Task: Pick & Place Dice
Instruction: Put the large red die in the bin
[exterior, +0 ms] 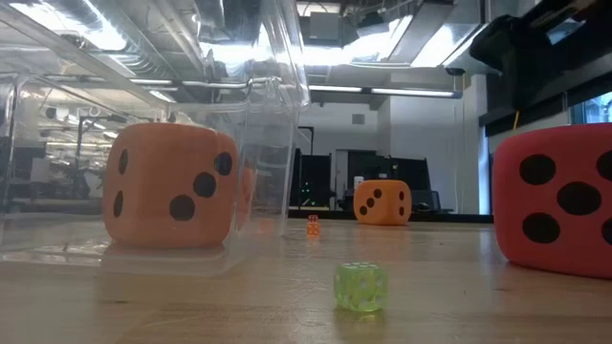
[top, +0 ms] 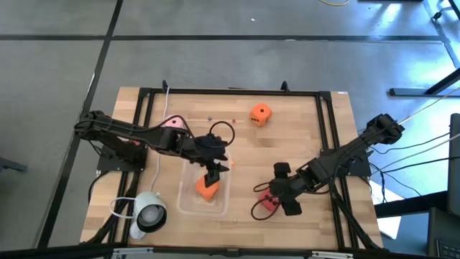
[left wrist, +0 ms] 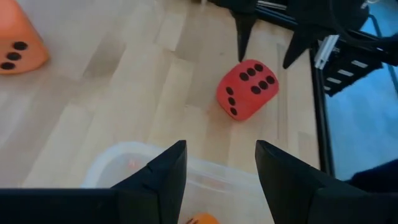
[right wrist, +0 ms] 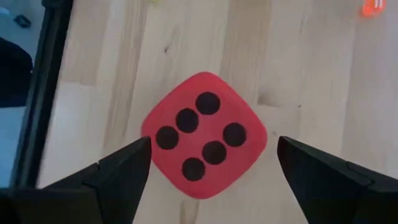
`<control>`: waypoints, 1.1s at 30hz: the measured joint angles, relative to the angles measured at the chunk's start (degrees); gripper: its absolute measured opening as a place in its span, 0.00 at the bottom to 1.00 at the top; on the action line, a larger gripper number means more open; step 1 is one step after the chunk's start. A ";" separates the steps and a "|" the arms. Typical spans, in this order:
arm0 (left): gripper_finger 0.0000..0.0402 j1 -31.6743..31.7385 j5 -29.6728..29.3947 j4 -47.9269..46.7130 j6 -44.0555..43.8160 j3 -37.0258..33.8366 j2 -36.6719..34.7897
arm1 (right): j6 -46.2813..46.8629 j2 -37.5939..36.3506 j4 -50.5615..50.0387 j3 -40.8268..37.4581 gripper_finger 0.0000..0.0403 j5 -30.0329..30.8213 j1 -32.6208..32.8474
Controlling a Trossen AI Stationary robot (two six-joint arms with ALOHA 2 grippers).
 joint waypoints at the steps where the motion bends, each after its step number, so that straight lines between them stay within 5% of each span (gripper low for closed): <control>1: 0.45 0.00 -0.47 0.00 0.27 0.00 0.00 | -1.10 0.00 0.00 0.00 0.86 1.04 0.02; 18: 0.45 -0.07 -1.41 0.00 -0.15 0.00 0.00 | -5.01 0.00 -2.64 0.76 0.86 5.60 6.51; 27: 0.45 -0.09 -1.88 0.00 -0.17 0.00 0.00 | -10.41 0.45 -2.36 1.77 0.86 21.87 14.56; 33: 0.45 -0.09 -2.86 0.00 0.08 0.00 0.00 | -9.16 3.99 -0.62 1.81 0.86 20.75 16.24</control>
